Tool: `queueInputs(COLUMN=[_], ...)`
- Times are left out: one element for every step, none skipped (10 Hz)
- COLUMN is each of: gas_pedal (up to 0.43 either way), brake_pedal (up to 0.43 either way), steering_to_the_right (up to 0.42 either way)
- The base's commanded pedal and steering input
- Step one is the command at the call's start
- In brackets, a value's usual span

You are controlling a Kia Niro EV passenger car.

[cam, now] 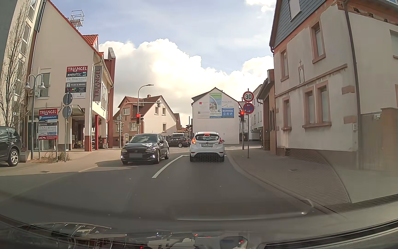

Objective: Follow the waypoints while adhering to traffic rules and regulations

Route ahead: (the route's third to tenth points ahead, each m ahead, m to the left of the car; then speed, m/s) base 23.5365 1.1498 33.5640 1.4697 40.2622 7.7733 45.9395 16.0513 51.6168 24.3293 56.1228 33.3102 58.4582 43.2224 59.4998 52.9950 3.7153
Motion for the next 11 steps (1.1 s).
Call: queueInputs(gas_pedal=[0.000, 0.000, 0.000, 0.000, 0.000, 0.000, 0.000, 0.000, 0.000, 0.000, 0.000], brake_pedal=[0.000, 0.000, 0.000, 0.000, 0.000, 0.000, 0.000, 0.000, 0.000, 0.000, 0.000], steering_to_the_right=[-0.029, -0.029, -0.028, -0.029, -0.028, -0.028, -0.027, -0.024, -0.023, -0.023, -0.023])
